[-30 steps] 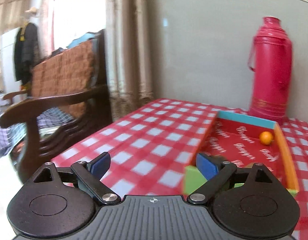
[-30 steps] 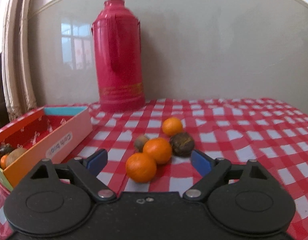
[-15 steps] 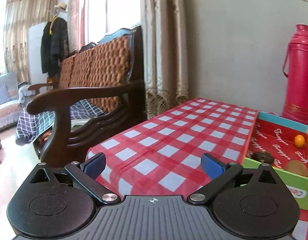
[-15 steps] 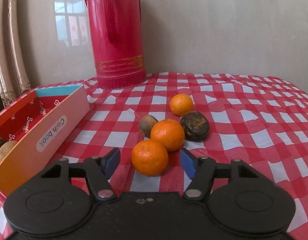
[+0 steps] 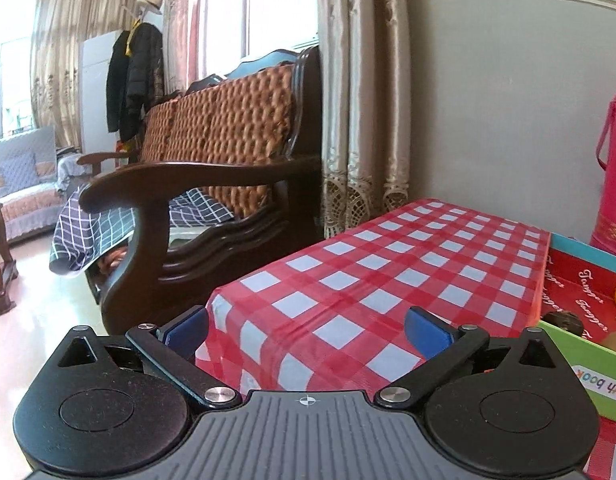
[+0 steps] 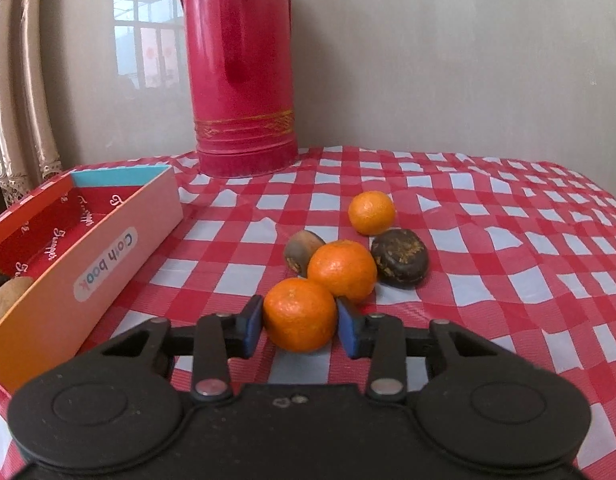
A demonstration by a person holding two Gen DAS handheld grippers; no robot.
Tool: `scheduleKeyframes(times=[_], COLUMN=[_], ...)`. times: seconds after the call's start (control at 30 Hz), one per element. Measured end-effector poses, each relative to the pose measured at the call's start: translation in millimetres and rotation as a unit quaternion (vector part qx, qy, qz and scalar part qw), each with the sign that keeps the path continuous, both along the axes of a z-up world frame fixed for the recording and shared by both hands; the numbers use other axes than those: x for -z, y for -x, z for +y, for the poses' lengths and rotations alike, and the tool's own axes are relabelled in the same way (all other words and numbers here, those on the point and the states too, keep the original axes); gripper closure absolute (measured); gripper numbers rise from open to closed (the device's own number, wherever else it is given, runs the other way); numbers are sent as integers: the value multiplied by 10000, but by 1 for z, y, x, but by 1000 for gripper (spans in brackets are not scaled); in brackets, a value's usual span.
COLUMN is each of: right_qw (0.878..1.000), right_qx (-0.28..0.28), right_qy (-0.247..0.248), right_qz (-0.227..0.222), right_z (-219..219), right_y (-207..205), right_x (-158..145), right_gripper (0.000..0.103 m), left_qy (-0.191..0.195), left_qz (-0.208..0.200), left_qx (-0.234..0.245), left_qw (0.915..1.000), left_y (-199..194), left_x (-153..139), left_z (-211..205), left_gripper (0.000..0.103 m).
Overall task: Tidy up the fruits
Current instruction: 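Reach the right gripper to a mandarin and grasp it, then carry the mandarin with the right gripper into the box and release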
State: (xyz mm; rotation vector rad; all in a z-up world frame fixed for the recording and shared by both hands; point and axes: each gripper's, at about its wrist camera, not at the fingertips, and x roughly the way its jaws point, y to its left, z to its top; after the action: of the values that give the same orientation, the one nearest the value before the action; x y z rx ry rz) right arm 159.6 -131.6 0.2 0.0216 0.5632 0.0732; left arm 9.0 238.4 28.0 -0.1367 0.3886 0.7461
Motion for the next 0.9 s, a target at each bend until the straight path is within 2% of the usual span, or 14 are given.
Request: scheduleKeyframes(times=[0.47,0.9], right_qw=[9982,9843], right_qx=[-539,-1708], right_qy=[-91,-1], right_qz=[-255,-443], right_z=[33,113], right_y=[2,-1], right_x=[-22,-47], right_gripper=[73,73], left_qy=[303,326], left_qz=[-95,-126], left_qx=[-432,-493], left_qw=[9986,9982], left_y=[14,18], left_x=[6,8], left_z=[26,32], left_gripper=[0,0])
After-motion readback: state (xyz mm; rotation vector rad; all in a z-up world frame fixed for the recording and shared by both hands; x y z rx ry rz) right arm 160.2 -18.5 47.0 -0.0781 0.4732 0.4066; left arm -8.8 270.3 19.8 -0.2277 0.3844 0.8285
